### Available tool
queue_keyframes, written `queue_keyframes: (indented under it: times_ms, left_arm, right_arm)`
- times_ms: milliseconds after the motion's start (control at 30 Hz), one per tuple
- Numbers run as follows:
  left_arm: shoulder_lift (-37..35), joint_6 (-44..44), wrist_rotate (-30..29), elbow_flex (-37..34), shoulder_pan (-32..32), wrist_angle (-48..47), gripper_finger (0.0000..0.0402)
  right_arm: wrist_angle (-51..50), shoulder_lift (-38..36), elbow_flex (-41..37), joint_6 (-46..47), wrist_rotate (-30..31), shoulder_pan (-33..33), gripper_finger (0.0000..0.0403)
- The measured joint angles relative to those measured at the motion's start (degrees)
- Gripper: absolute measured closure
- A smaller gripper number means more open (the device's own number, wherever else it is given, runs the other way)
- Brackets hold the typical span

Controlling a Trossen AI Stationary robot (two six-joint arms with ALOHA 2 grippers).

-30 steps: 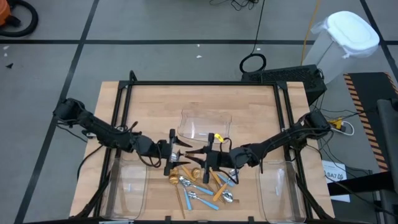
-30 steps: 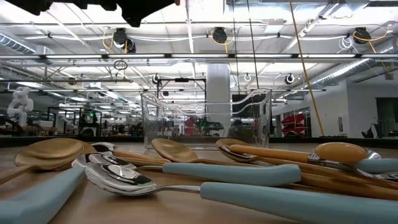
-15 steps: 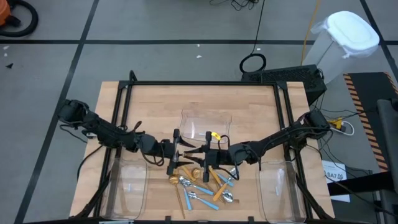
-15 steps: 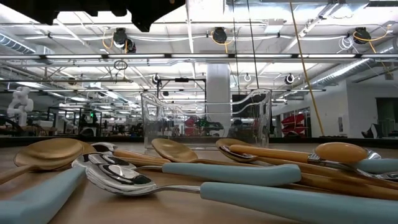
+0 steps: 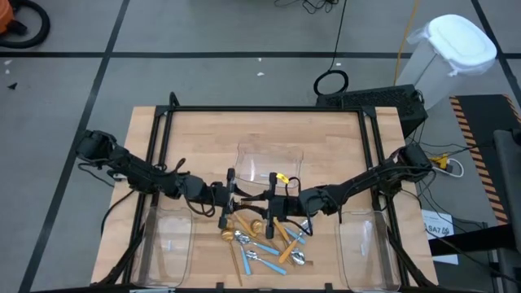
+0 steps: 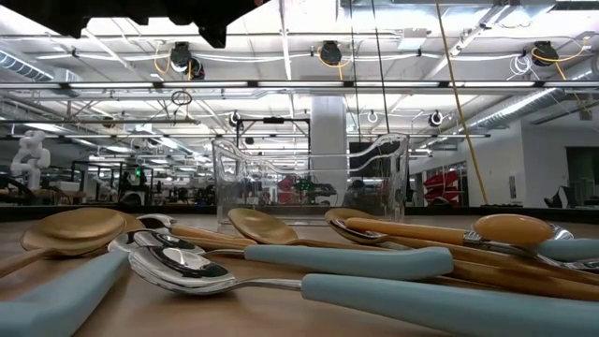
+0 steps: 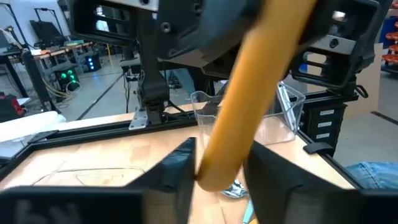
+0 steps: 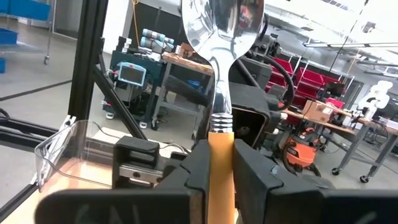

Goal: Sort silverware by color (type)
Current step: Put the yellow spoon into the bottom right transparent bin

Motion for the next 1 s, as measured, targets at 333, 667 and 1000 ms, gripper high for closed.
queue_keyframes:
  times_ms: [333,667,1000]
  left_arm:
    - [0.0,-0.5,-0.5,0.0,0.1,-0.2,0.0324]
    - [0.0,-2.0,-0.7,0.0,1.0,-4.5,0.0325]
    - [0.0,-2.2,4.2,0.0,1.2,-7.9,0.0325]
  right_arm:
    - [-1.0,0.0,0.0,3.4,2.0,0.0,0.0319]
    - [-3.5,0.0,0.0,8.7,7.5,1.6,0.0234]
    - [-18.2,-0.7,4.9,13.3,3.4,-0.3,0.023]
